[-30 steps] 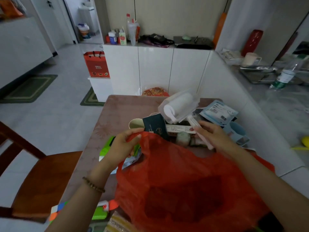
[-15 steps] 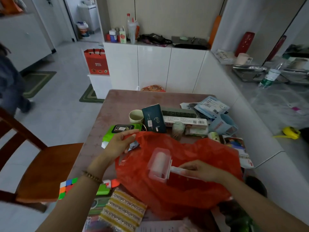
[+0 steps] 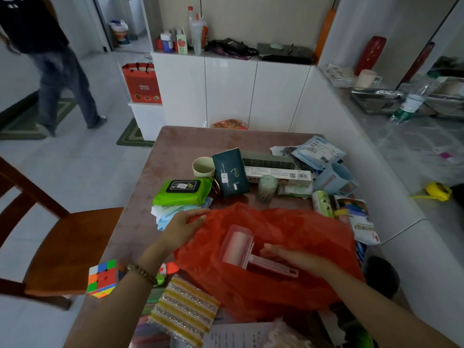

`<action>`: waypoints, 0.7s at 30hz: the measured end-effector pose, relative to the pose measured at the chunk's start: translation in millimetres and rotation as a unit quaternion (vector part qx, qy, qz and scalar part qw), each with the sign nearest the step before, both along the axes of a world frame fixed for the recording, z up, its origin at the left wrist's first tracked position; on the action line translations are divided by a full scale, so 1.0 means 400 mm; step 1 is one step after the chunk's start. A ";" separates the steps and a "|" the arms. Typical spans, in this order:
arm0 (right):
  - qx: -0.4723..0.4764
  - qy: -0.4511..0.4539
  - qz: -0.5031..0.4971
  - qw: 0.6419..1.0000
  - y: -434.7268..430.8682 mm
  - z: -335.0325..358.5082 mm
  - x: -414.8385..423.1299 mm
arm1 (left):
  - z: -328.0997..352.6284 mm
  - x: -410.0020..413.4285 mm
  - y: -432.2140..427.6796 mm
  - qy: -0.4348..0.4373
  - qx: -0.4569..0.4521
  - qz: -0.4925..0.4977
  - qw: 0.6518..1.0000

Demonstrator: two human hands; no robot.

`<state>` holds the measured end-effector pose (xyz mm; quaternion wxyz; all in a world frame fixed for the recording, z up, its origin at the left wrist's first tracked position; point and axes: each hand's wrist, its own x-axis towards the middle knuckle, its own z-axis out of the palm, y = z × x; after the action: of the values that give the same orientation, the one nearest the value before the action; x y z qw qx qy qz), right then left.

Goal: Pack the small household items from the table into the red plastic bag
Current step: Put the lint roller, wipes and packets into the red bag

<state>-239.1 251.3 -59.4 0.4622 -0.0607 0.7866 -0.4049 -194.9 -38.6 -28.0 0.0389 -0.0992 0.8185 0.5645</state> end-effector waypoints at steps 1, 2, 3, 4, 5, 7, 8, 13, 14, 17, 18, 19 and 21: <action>-0.024 -0.015 -0.009 1.000 0.000 0.011 0.002 | -0.005 -0.007 -0.001 0.003 -0.005 0.006 1.000; -0.051 -0.028 -0.018 0.998 -0.006 0.023 0.002 | -0.009 -0.016 -0.002 0.007 -0.009 0.015 1.000; -0.073 -0.035 -0.018 0.997 -0.014 0.029 -0.003 | -0.015 -0.025 -0.003 0.011 -0.010 0.027 1.000; -0.100 -0.040 -0.016 0.994 -0.029 0.039 -0.012 | -0.019 -0.035 -0.003 0.012 -0.001 0.043 0.999; -0.131 -0.039 -0.014 0.991 -0.051 0.054 -0.023 | -0.022 -0.045 -0.003 0.010 0.013 0.061 0.998; -0.215 -0.052 -0.053 0.974 -0.102 0.076 -0.066 | -0.025 -0.069 -0.005 0.011 0.036 0.099 0.994; -0.244 -0.050 -0.090 0.964 -0.130 0.083 -0.096 | -0.026 -0.082 -0.009 0.015 0.040 0.112 0.993; -0.257 0.007 -0.183 0.949 -0.238 0.046 -0.270 | -0.020 -0.143 -0.016 0.041 0.039 0.117 0.991; -0.259 0.015 -0.215 0.941 -0.252 0.029 -0.299 | -0.019 -0.154 -0.016 0.038 0.040 0.114 0.992; -0.245 0.032 -0.269 0.931 -0.283 -0.022 -0.369 | -0.027 -0.177 -0.021 0.032 0.040 0.109 0.993; -0.239 0.020 -0.272 0.932 -0.291 -0.039 -0.389 | -0.031 -0.182 -0.025 0.031 0.035 0.109 0.993; -0.228 0.010 -0.273 0.934 -0.298 -0.056 -0.402 | -0.033 -0.185 -0.028 0.029 0.028 0.110 0.993; -0.199 0.006 -0.281 0.939 -0.311 -0.085 -0.421 | -0.042 -0.189 -0.035 0.026 0.017 0.112 0.993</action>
<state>-407.7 126.8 -93.3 0.3034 0.0695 0.6774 -0.6665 -270.4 -52.5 -44.8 -0.0440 -0.1751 0.7936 0.5811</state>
